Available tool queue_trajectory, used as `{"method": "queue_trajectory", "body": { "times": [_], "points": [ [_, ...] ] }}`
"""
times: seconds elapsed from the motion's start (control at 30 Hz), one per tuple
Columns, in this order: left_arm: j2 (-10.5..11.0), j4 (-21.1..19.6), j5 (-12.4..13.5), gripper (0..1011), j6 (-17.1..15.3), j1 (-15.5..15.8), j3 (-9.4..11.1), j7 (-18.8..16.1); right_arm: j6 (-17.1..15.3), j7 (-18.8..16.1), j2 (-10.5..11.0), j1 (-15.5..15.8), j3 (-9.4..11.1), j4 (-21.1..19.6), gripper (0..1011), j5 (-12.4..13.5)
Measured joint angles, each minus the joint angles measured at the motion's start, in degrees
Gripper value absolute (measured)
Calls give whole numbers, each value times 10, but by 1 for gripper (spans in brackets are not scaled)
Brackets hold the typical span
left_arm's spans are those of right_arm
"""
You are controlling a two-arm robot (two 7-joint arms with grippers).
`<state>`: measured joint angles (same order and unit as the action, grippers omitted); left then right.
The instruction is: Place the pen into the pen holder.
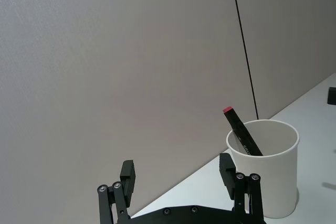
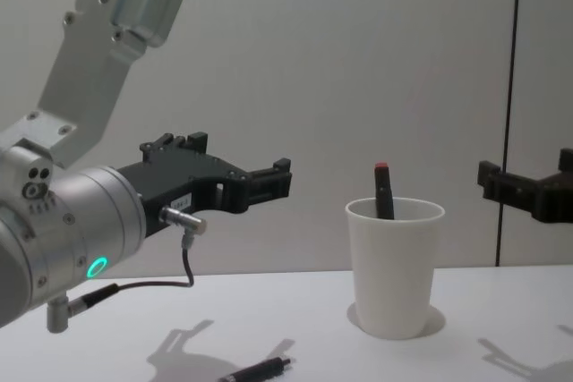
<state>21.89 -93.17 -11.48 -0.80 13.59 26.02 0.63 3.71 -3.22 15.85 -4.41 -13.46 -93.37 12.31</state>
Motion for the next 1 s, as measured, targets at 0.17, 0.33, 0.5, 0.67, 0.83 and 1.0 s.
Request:
{"method": "queue_trajectory", "body": {
  "times": [0.17,0.33,0.5,0.67,0.83,1.0],
  "points": [
    [0,0,0,1001,0,0,0,0,-28,-3,17,26,3,-39,1001,20],
    [0,0,0,1001,0,0,0,0,-46,-5,28,42,5,-64,1001,34],
    [0,0,0,1001,0,0,0,0,-56,-6,34,51,5,-77,1001,41],
    [0,0,0,1001,0,0,0,0,-57,-6,35,52,6,-78,1001,42],
    [0,0,-2,1001,0,0,0,4,-57,-6,35,52,6,-78,1001,42],
    [3,-1,-11,1001,1,-1,-3,20,-57,-6,35,52,5,-79,1001,42]
  ]
}}
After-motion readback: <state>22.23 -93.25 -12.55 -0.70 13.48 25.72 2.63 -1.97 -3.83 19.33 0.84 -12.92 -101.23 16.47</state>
